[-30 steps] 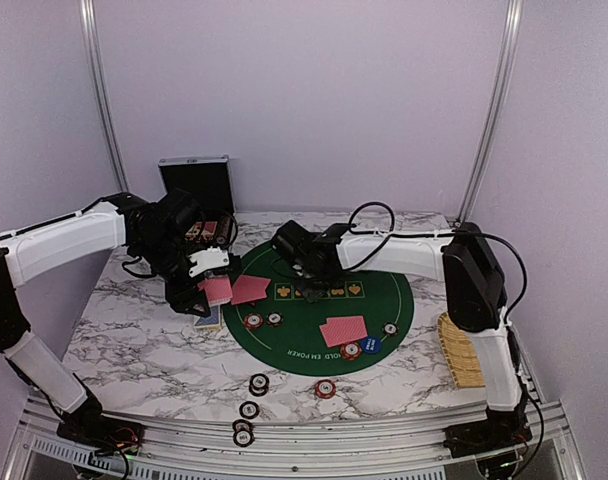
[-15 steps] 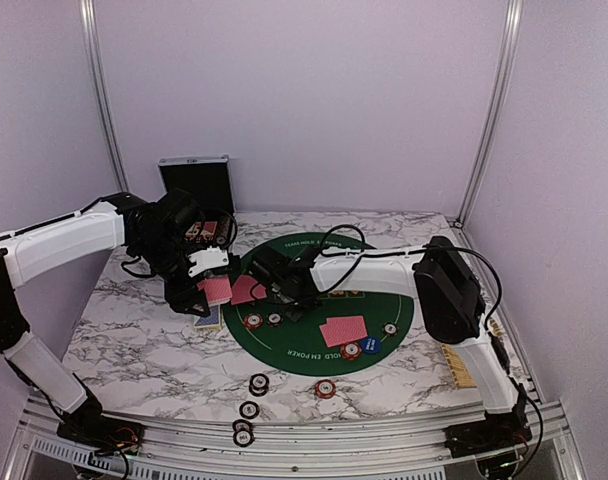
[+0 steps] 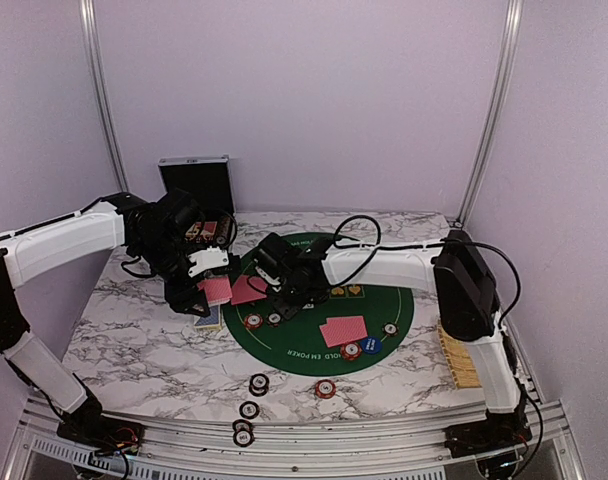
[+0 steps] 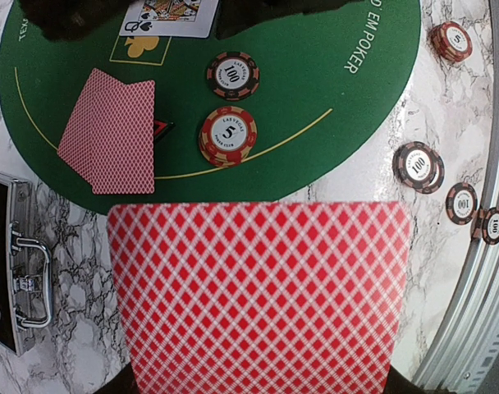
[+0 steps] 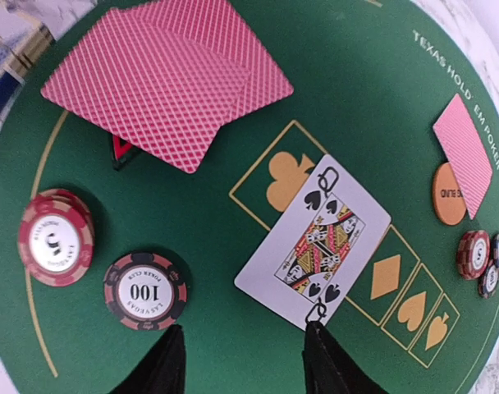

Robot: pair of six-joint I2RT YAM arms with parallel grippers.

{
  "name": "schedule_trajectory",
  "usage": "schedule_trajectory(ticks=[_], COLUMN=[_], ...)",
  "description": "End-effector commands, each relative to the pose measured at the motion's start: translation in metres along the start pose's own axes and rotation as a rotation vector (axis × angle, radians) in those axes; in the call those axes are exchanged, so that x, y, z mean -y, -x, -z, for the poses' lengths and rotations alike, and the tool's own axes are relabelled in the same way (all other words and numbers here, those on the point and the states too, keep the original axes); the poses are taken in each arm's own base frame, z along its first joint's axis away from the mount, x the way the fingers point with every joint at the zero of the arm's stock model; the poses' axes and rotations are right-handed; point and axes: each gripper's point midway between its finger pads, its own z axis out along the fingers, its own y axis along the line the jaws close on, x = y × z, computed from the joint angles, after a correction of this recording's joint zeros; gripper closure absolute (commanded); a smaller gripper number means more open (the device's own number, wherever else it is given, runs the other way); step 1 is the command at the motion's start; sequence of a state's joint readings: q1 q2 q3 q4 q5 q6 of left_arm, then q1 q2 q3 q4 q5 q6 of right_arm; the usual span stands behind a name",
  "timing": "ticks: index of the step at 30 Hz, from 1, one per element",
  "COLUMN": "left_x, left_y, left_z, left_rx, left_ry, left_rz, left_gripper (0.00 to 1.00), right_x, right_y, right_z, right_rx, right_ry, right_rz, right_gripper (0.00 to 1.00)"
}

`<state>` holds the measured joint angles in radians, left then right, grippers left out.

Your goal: Distribute texas hold em gaming equipment

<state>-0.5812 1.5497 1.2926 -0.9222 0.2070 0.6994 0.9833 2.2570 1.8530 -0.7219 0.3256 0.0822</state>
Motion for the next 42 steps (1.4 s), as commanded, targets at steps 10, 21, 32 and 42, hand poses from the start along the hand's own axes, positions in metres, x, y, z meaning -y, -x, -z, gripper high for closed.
schedule_trajectory(ticks=[10,21,32,42], left_x=[0.002,-0.002,-0.002,-0.002], left_y=[0.000,0.007,0.013,0.015], left_z=[0.008,0.011,0.007,0.007], left_rx=[0.006,0.025,0.039,0.047], left_ry=[-0.003,0.004,-0.008,-0.004], left_rz=[-0.001,-0.004,-0.001,-0.004], left_gripper=[1.00,1.00,1.00,1.00], right_x=[0.012,-0.048,-0.084,-0.102], right_y=[0.048,0.054,0.073,0.089], right_z=[0.109,0.124,0.124,0.128], right_rx=[0.256,0.198,0.177,0.180], right_ry=[0.718,1.174,1.321,1.409], right_rz=[-0.505,-0.631,-0.635,-0.628], right_gripper=[0.19,0.16,0.17,0.18])
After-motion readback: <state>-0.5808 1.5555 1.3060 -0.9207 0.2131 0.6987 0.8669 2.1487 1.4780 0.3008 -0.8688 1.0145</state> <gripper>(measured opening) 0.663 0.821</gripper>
